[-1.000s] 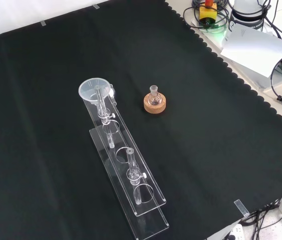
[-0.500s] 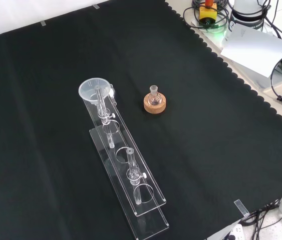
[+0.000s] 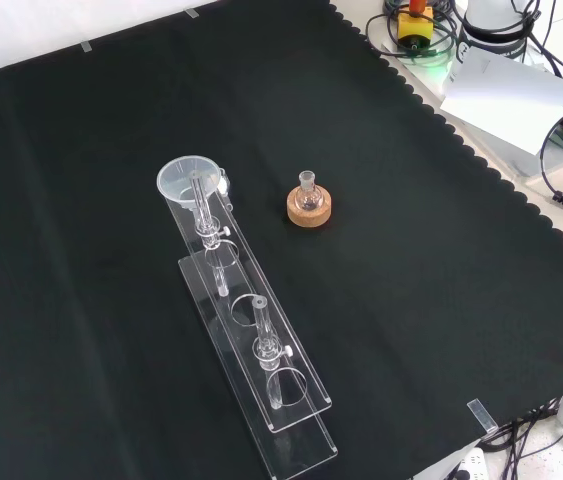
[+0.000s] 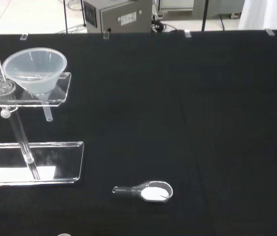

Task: Pick up the funnel from the transparent funnel stand.

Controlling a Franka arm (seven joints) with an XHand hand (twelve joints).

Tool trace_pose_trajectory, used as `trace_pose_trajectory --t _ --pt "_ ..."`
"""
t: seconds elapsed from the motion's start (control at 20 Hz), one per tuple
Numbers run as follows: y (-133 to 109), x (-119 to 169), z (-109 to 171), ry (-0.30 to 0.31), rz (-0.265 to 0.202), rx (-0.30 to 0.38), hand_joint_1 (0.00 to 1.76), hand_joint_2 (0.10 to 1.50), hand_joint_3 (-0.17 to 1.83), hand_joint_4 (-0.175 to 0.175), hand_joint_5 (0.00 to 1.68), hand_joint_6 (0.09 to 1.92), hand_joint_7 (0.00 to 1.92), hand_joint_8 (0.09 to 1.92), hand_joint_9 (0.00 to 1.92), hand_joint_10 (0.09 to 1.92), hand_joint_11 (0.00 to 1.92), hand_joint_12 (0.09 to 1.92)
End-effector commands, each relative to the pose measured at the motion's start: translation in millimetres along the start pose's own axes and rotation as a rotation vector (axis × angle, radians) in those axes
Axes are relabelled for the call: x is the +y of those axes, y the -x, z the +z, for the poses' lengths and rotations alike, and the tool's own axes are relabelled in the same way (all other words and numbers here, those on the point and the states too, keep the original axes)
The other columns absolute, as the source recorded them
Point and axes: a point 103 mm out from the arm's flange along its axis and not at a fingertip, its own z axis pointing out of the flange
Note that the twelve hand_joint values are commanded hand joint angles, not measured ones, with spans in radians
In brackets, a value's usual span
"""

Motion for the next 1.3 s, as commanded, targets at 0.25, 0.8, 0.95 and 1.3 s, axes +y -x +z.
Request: trace_pose_trajectory --t 0.25,0.8,0.95,1.3 --pt "-4.7 117.6 38.4 -0.056 -0.053 0.031 0.0 1.15 0.41 0.011 0.2 0.09 0.01 0.52 0.2 0.6 0.03 1.36" --pt "-40.9 199.6 85.7 -0.139 -0.164 0.007 0.0 1.14 0.39 0.004 0.2 0.09 0.01 0.52 0.19 0.6 0.02 1.37" --pt "-52.8 207.8 100.5 -0.166 -0.182 0.001 0.0 1.14 0.39 0.002 0.2 0.09 0.01 0.52 0.19 0.6 0.02 1.37" --pt "-74.1 220.0 125.0 -0.223 -0.223 -0.043 0.2 1.03 0.32 -0.01 0.21 0.09 0.07 0.56 0.26 0.65 0.03 1.39"
